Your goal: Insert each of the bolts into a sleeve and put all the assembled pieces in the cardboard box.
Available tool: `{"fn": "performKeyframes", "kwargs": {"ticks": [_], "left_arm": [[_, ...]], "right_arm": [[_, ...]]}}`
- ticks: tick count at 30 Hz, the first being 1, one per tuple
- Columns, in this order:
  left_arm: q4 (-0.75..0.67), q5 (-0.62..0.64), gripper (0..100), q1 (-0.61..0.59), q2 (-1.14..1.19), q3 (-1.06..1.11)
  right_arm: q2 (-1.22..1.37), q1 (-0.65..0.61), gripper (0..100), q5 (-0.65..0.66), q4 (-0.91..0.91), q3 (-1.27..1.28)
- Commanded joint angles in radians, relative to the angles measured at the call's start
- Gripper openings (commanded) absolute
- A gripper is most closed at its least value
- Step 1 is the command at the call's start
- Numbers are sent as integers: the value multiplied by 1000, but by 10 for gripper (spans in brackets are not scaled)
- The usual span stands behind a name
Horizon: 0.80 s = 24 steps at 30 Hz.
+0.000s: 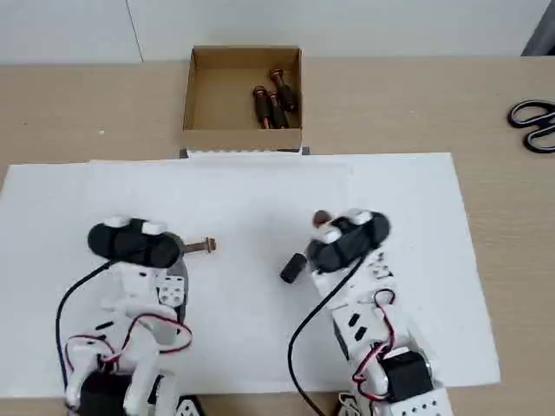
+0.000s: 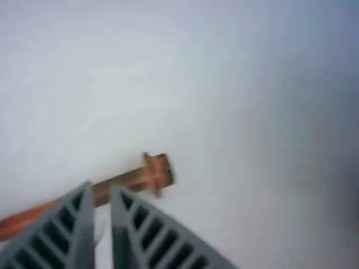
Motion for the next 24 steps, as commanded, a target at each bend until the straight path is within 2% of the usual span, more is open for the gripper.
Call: {"fn": "performKeyframes", "kwargs": {"ticks": [1, 6, 17, 21, 24], "left_arm": [[-158, -37, 6, -66, -8, 128], [-190, -34, 6, -64, -9, 203], [-190, -34, 6, -64, -11, 271], [-190, -34, 6, -64, -11, 271], [-190, -34, 6, -64, -11, 271]], "right_arm": [[58, 38, 3, -112, 28, -140], [358, 38, 3, -209, 56, -371], [1152, 38, 3, -207, 47, -1080], [1394, 35, 3, -133, 41, -1320], [1557, 33, 3, -72, -38, -1471]]}}
